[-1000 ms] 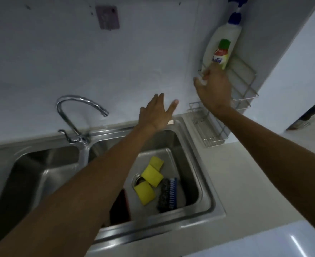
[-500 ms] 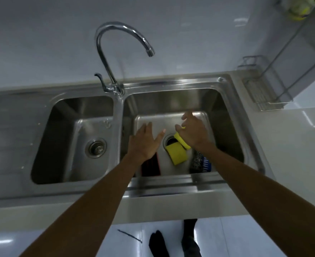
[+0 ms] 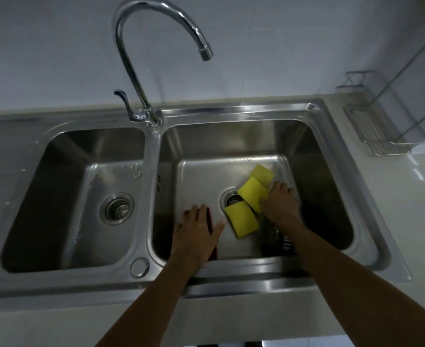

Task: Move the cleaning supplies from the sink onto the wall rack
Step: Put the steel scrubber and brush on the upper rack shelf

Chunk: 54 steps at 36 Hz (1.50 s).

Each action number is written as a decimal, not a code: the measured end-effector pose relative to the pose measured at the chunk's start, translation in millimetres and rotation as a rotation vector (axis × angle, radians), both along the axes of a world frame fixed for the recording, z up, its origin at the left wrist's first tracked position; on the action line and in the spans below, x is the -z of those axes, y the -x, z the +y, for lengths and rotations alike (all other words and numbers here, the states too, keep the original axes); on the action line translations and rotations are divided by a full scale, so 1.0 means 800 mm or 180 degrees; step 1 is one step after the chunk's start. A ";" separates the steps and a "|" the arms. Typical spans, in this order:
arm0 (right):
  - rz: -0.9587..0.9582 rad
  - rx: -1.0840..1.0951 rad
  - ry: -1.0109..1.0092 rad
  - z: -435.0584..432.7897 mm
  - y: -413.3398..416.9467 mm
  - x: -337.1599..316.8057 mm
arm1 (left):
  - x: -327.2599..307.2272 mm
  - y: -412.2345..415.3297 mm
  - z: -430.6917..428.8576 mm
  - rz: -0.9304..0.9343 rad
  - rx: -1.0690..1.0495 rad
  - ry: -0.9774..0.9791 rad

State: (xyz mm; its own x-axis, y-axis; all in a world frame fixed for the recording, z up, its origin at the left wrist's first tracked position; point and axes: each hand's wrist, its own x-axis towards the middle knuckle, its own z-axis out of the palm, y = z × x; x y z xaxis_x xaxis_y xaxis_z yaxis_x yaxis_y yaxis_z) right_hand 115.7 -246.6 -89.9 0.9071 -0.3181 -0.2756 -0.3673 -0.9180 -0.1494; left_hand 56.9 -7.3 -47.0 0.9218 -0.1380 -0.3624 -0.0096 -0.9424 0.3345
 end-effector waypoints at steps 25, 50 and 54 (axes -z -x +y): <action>0.1093 0.1267 -0.1393 -0.045 0.034 0.019 | 0.029 -0.019 -0.053 0.0254 0.0150 0.0064; 0.1208 0.1535 -0.3197 -0.054 0.059 -0.073 | 0.005 -0.047 -0.145 0.2174 -0.1043 0.2937; 0.0810 0.1388 -0.3475 -0.081 0.044 -0.158 | -0.079 -0.078 -0.160 0.2209 -0.0917 0.3050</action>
State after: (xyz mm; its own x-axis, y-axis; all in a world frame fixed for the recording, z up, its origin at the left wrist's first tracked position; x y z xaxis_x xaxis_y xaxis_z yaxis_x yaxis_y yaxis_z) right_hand 80.1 -311.1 36.3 0.6617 -0.0720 -0.7463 -0.7473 -0.1437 -0.6488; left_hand 119.7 -135.5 16.1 0.6137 -0.4423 -0.6540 0.6165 -0.2489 0.7469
